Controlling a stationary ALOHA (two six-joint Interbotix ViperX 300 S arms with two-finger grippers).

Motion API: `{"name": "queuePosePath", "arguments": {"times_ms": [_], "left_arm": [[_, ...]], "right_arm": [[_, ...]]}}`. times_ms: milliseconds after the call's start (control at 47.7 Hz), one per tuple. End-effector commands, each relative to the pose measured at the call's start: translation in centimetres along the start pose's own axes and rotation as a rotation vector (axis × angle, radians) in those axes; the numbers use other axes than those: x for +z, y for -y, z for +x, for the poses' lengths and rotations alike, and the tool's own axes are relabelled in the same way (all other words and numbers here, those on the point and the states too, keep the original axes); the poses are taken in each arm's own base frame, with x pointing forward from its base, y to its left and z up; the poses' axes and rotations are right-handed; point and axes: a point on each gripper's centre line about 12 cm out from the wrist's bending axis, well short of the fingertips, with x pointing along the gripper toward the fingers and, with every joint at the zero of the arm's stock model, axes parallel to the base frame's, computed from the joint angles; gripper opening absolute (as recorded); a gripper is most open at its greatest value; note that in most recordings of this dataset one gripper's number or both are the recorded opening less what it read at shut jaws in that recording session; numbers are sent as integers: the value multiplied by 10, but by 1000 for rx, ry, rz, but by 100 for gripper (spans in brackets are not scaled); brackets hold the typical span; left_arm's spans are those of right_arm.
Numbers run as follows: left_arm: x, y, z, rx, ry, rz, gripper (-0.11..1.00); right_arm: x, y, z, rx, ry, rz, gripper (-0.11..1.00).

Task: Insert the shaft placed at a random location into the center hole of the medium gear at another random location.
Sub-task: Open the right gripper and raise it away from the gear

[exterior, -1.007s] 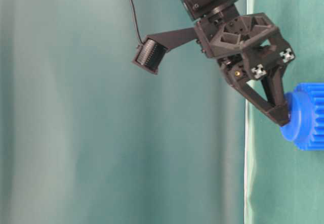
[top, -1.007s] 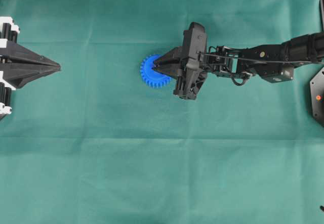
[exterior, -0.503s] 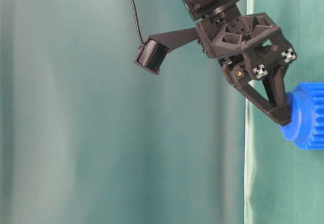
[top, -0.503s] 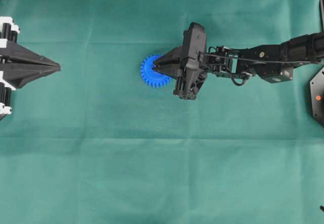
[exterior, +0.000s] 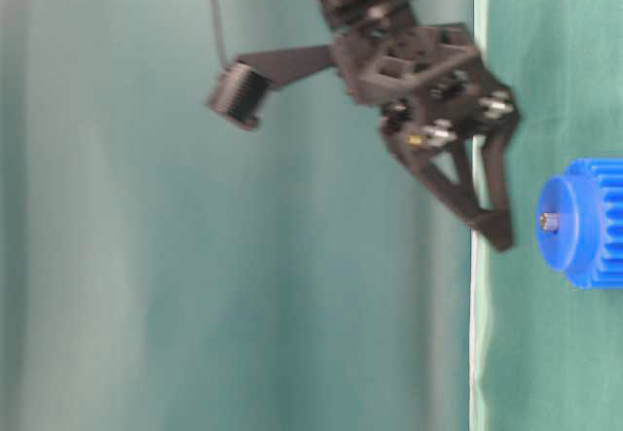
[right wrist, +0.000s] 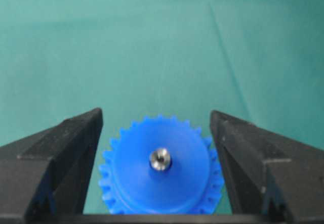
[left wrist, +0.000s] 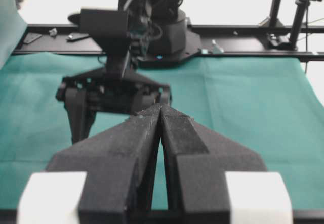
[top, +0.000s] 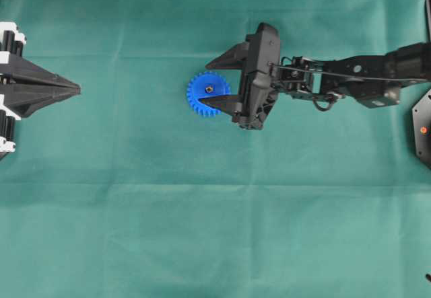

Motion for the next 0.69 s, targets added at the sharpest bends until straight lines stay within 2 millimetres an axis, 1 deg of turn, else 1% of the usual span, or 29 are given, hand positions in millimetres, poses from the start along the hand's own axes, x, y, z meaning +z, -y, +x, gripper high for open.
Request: {"name": "queuePosePath", "arguments": {"times_ms": [0,126,189,461,545,671], "left_arm": [[8,0,2,0,18,0,0],[8,0,2,0,21,0,0],[8,0,2,0,21,0,0],[8,0,1,0,23,-2,0],[8,0,1,0,21,-3,0],[8,0,1,0,23,-3,0]], "right_arm": [[29,-1,-14,5,66,-8,84],[43,-1,-26,8,92,-8,84],[45,-2,-29,10,97,-9,84],[42,-2,-32,10,89,-7,84],[40,-2,-38,9,87,-6,84],[37,-1,-54,8,90,2,84]]}}
